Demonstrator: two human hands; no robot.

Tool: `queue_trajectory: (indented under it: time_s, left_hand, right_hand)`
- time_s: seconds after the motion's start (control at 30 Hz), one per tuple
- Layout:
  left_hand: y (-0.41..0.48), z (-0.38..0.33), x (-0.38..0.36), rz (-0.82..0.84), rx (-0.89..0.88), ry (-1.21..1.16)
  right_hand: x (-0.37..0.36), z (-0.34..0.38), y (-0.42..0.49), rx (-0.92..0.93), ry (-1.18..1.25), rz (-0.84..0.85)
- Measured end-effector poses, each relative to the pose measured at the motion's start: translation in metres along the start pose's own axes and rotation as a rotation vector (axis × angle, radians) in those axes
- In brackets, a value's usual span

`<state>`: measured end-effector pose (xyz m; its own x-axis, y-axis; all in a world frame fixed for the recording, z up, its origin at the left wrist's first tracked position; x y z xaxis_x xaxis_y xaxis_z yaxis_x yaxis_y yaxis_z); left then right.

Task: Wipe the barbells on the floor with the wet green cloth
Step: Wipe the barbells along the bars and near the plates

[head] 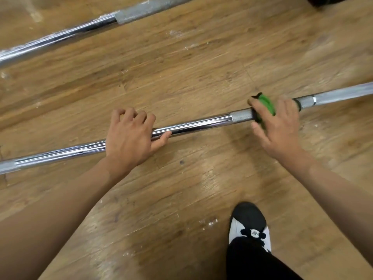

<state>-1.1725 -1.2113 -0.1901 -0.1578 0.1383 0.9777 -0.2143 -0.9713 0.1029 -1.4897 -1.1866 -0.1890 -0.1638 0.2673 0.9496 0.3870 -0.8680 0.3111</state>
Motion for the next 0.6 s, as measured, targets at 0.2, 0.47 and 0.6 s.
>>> queue_trajectory:
  time_s: [0.2, 0.47, 0.6]
  left_hand:
    - [-0.005, -0.003, 0.000, 0.019, -0.006, -0.005]
    - [-0.011, 0.001, -0.004, 0.171, -0.016, -0.199]
    - [-0.015, 0.014, -0.002, 0.305, 0.007, -0.541]
  right_hand:
    - [0.002, 0.018, 0.017, -0.448, -0.038, -0.050]
    - [-0.009, 0.191, 0.064, 0.079, 0.218, -0.030]
    - [-0.007, 0.148, 0.050, 0.090, 0.118, -0.028]
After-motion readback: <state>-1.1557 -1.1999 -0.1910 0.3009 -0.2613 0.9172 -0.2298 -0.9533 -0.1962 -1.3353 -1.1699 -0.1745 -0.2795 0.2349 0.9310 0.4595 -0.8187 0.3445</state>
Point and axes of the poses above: each hand's wrist, its own y-axis towards the middle knuckle, its own x-axis out of the back of the hand, z = x × y, the point moved 10 cm from there along y, towards the middle knuckle, and after that the axes turned 14 degrees about x, right-handed, at the moved point
